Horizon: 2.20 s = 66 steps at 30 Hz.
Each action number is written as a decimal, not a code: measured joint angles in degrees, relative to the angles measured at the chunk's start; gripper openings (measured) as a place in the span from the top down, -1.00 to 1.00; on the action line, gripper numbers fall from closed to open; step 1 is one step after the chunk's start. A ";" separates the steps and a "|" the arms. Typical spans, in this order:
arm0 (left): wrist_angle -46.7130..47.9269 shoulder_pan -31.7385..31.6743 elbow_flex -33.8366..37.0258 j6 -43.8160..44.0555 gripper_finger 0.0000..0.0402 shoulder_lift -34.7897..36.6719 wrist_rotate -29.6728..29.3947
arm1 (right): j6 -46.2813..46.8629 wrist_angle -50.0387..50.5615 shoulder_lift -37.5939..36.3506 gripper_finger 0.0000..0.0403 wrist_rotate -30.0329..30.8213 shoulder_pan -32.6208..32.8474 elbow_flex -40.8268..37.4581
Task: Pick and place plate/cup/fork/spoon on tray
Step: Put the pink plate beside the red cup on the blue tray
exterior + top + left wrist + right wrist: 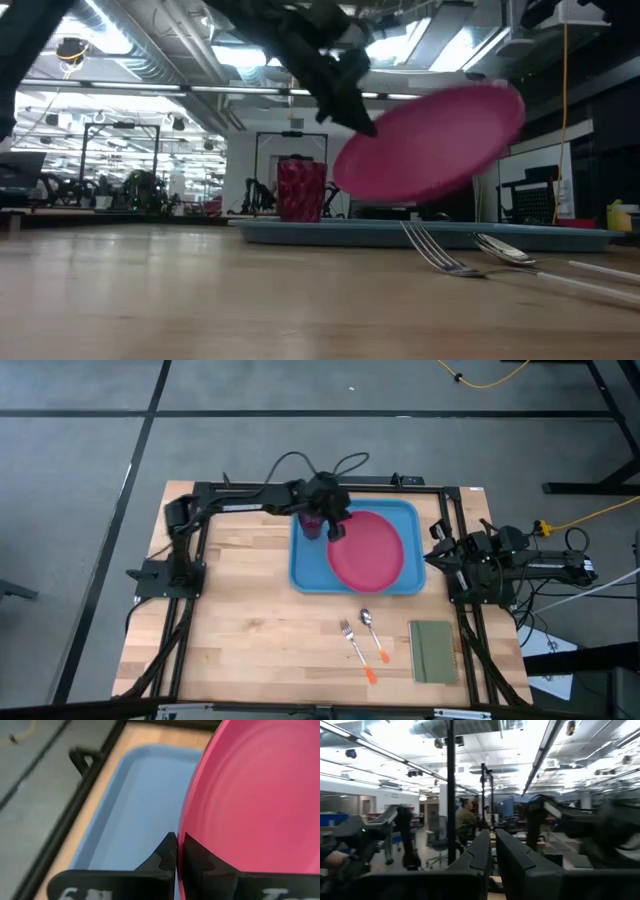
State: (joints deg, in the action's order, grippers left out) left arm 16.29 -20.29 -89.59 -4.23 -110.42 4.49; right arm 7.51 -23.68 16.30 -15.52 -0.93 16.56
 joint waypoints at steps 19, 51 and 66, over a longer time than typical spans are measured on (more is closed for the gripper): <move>6.95 -0.71 -10.87 -2.39 0.92 -12.75 -3.71 | 2.73 -0.19 0.00 0.82 -4.23 0.00 0.00; 4.19 2.90 -10.70 -2.38 0.58 -7.19 -8.82 | 2.78 0.88 0.00 0.82 -8.14 0.00 -0.07; 42.26 16.64 -8.84 2.90 0.59 -2.61 -14.88 | 2.67 3.02 0.09 0.82 -8.11 0.00 -0.10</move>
State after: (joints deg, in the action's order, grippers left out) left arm 58.55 -3.65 -98.43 -1.33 -113.03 -10.39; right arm 10.17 -20.67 16.38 -23.63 -0.93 16.46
